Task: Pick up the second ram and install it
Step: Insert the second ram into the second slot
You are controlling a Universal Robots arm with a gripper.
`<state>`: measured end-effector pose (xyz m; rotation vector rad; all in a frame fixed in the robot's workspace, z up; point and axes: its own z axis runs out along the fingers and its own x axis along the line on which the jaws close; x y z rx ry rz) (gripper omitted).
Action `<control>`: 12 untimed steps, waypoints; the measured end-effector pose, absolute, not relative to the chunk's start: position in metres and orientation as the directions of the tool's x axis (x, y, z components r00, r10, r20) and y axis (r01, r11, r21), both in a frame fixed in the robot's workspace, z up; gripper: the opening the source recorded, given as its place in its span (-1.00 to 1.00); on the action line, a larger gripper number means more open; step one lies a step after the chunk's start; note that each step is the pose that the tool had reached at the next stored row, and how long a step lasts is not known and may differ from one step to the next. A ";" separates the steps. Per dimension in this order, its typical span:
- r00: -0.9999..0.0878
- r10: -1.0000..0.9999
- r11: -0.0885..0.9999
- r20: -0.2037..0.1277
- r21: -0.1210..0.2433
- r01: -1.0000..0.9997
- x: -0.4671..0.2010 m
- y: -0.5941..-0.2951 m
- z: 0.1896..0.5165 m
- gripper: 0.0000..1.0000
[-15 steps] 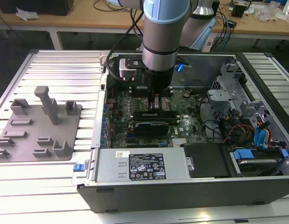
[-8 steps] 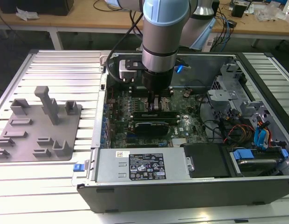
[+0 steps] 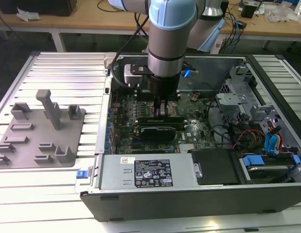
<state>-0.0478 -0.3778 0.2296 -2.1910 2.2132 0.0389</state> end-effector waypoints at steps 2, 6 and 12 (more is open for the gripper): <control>-0.010 -0.999 0.010 -0.037 -0.001 -1.000 -0.048 -0.378 0.230 -0.81; -0.010 -0.999 0.010 -0.037 -0.001 -1.000 -0.048 -0.378 0.228 -0.81; -0.010 -0.999 0.010 -0.037 -0.001 -1.000 -0.048 -0.378 0.228 -0.79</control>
